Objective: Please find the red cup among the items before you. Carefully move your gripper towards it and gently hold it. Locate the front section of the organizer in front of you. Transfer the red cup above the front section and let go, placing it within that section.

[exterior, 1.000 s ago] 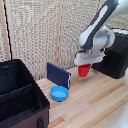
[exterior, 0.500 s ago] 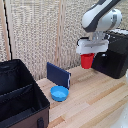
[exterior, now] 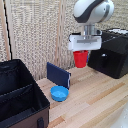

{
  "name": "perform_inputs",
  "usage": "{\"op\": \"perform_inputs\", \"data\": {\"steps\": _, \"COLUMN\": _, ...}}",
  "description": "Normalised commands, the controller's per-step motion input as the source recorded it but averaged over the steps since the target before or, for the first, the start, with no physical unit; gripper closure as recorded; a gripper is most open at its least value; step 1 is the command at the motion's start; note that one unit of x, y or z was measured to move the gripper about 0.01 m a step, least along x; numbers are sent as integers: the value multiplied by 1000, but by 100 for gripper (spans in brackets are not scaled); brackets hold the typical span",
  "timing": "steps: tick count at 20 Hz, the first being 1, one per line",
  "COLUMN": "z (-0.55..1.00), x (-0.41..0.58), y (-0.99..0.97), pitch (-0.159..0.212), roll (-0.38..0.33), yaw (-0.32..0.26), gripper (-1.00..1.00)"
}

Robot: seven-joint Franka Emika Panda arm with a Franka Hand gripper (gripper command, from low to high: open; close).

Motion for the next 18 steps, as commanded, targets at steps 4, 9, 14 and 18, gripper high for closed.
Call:
{"op": "perform_inputs", "data": {"steps": 4, "z": 427, "x": 182, "y": 921, "pitch": 32, "roll": 0, "yaw": 0, "gripper": 100}}
{"op": "perform_inputs", "data": {"steps": 9, "z": 346, "x": 83, "y": 950, "pitch": 2, "roll": -7, "yaw": 0, "gripper": 100}}
{"op": "perform_inputs", "data": {"steps": 14, "z": 336, "x": 84, "y": 945, "pitch": 0, "roll": -11, "yaw": -2, "gripper": 100}}
{"op": "perform_inputs", "data": {"steps": 18, "z": 314, "x": 57, "y": 953, "pitch": 0, "roll": -12, "yaw": 0, "gripper": 100}}
